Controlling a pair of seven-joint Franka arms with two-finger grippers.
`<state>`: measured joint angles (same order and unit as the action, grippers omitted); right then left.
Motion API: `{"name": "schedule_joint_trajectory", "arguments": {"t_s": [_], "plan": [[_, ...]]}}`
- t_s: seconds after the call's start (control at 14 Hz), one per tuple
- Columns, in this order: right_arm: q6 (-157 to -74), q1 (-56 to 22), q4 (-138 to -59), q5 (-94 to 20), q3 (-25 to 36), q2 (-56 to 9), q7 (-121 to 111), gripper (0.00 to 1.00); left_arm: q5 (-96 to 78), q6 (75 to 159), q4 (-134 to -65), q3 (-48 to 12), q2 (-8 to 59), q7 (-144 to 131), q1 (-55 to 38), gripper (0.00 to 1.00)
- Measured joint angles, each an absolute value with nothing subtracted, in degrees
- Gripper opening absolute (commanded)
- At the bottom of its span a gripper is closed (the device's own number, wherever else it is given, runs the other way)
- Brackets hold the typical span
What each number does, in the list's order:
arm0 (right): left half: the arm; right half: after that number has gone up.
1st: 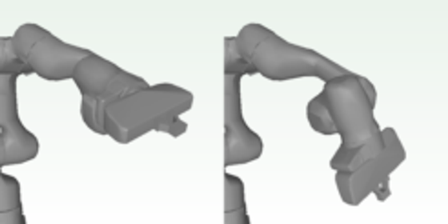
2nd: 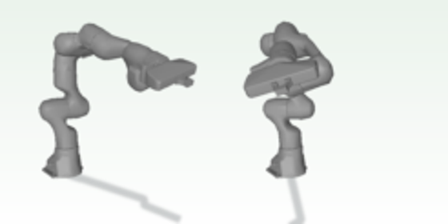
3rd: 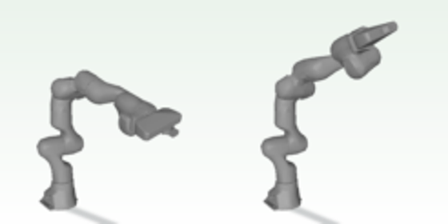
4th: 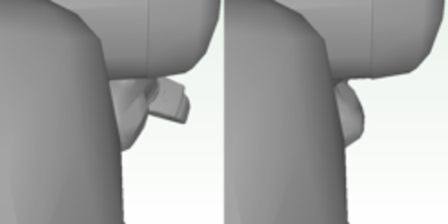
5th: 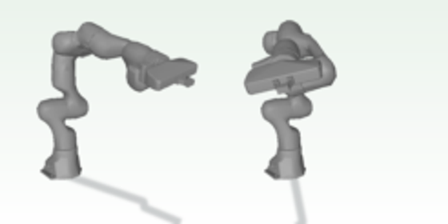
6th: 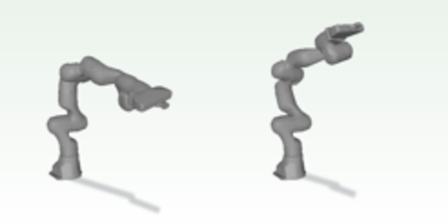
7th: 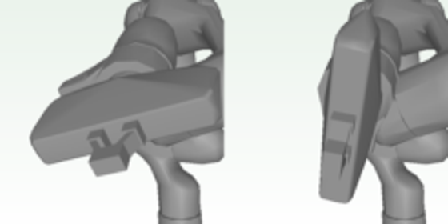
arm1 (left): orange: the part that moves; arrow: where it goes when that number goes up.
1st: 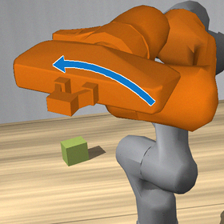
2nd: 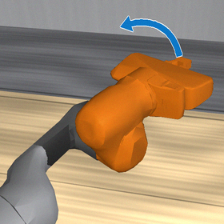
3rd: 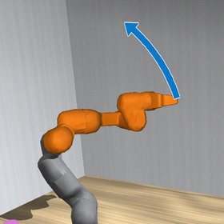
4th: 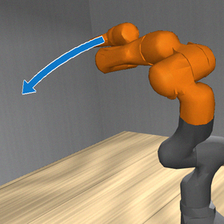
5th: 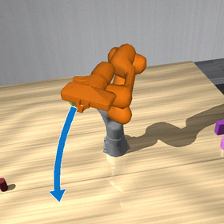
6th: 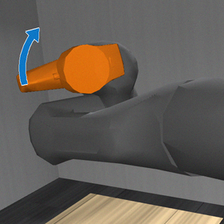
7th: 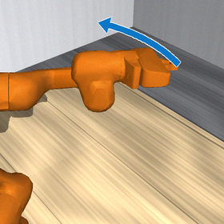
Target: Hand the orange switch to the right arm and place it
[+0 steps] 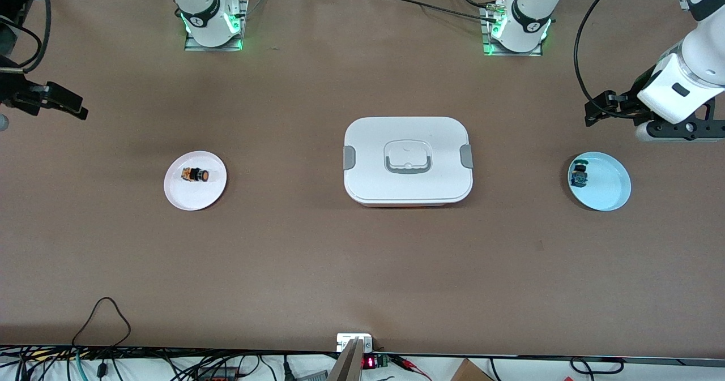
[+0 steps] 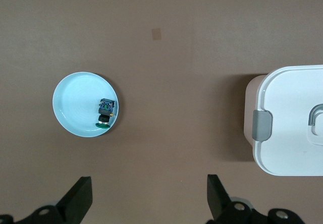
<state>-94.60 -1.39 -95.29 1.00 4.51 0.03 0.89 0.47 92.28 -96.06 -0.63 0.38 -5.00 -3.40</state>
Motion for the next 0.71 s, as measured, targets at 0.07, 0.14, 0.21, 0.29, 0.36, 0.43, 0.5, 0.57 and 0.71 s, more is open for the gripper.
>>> {"name": "schedule_joint_trajectory", "arguments": {"t_s": [0.07,0.14,0.21,0.29,0.36,0.43,0.5,0.57,0.71], "plan": [[-96.44,-1.40,-97.36,1.17,4.51,0.88,-0.02,1.00,0.47,92.28,-96.06,-0.63,0.38,-5.01,-3.40,1.00],[-96.79,-1.36,-98.60,1.20,4.56,1.62,-0.60,1.00,0.47,92.28,-96.06,-0.63,0.39,-5.01,-3.40,1.00],[-96.53,-1.33,-98.98,1.20,4.62,2.21,-0.74,1.00,0.47,92.28,-96.06,-0.62,0.39,-5.01,-3.40,1.00],[-95.77,-1.30,-98.93,1.20,4.66,2.78,-0.74,1.00,0.47,92.28,-96.06,-0.62,0.39,-5.01,-3.39,1.00],[-94.99,-1.29,-98.76,1.20,4.67,3.25,-0.74,1.00,0.47,92.28,-96.06,-0.62,0.39,-5.02,-3.40,1.00],[-94.52,-1.29,-98.58,1.20,4.67,3.63,-0.74,1.00,0.47,92.28,-96.06,-0.62,0.39,-5.03,-3.40,1.00],[-94.23,-1.29,-98.36,1.20,4.67,3.85,-0.75,1.00,0.47,92.28,-96.06,-0.62,0.39,-5.03,-3.39,1.00],[-94.02,-1.29,-98.21,1.20,4.67,3.95,-0.82,1.00,0.47,92.28,-96.06,-0.62,0.39,-5.03,-3.39,1.00],[-93.97,-1.29,-97.97,1.20,4.67,4.01,-1.02,1.00,0.47,92.28,-96.06,-0.62,0.40,-5.03,-3.40,1.00]]}}
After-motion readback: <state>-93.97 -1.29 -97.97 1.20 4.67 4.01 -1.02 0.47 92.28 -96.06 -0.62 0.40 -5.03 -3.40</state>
